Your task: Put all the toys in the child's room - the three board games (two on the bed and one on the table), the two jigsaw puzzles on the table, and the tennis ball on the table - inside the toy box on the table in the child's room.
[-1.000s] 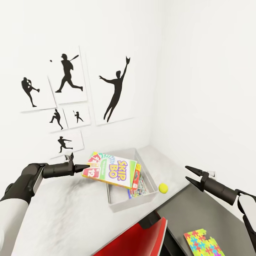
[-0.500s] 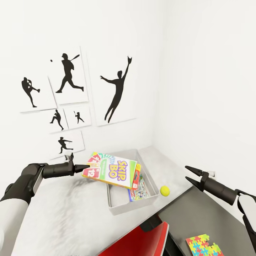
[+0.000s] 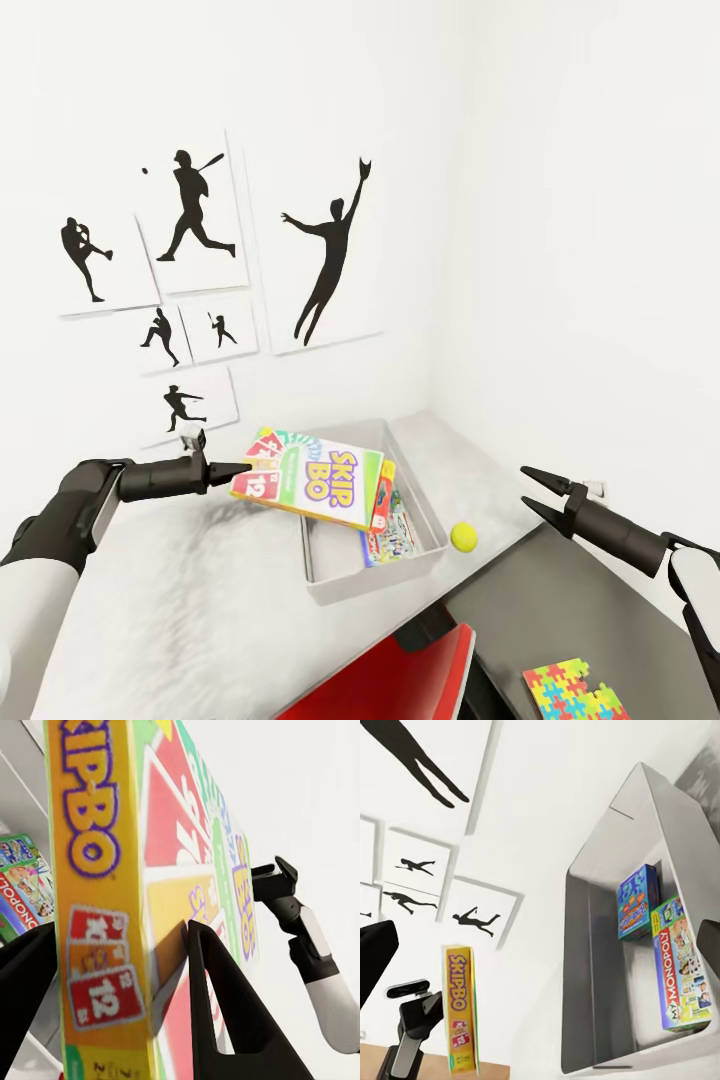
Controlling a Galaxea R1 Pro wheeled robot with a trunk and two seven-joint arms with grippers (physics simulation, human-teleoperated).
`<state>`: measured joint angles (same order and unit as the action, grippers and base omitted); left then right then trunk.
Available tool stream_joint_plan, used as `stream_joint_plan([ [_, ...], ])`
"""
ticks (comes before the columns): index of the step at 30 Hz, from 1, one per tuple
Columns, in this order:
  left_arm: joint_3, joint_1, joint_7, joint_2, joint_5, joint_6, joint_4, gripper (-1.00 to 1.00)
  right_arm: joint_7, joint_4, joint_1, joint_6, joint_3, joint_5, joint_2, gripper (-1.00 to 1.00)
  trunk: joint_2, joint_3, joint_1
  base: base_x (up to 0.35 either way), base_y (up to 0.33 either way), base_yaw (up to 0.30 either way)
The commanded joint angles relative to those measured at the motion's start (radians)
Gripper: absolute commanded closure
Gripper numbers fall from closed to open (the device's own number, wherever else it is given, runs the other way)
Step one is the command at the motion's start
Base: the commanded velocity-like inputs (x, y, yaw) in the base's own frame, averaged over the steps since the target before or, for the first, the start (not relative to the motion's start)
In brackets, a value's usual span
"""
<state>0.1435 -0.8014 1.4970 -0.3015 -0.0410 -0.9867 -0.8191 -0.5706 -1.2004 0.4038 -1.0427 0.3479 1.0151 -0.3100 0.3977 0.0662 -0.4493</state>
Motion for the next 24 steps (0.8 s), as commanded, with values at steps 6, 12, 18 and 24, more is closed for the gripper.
stream_joint_plan([
  [6, 0.007, -0.001, 0.0, 0.009, -0.002, -0.023, 0.0, 1.0, -0.008, -0.003, 0.001, -0.004, 0.002, -0.007, 0.0, -1.0, 0.002, 0.002, -0.001, 0.0, 0.0, 0.0],
  [12, 0.042, -0.001, -0.003, 0.073, -0.004, -0.037, 0.0, 1.0, -0.005, -0.011, 0.001, -0.004, 0.001, -0.007, 0.0, -1.0, 0.002, 0.002, -0.001, 0.0, 0.0, 0.0],
  [18, 0.062, -0.002, -0.006, 0.092, -0.004, -0.044, -0.003, 1.0, -0.001, -0.01, 0.001, -0.004, 0.002, -0.007, 0.0, -1.0, 0.002, 0.002, -0.001, 0.0, 0.0, 0.0],
  [24, 0.058, -0.002, -0.006, 0.113, -0.002, -0.055, -0.001, 1.0, -0.003, -0.012, 0.001, -0.004, 0.001, -0.007, 0.0, -1.0, 0.002, 0.002, -0.001, 0.0, 0.0, 0.0],
])
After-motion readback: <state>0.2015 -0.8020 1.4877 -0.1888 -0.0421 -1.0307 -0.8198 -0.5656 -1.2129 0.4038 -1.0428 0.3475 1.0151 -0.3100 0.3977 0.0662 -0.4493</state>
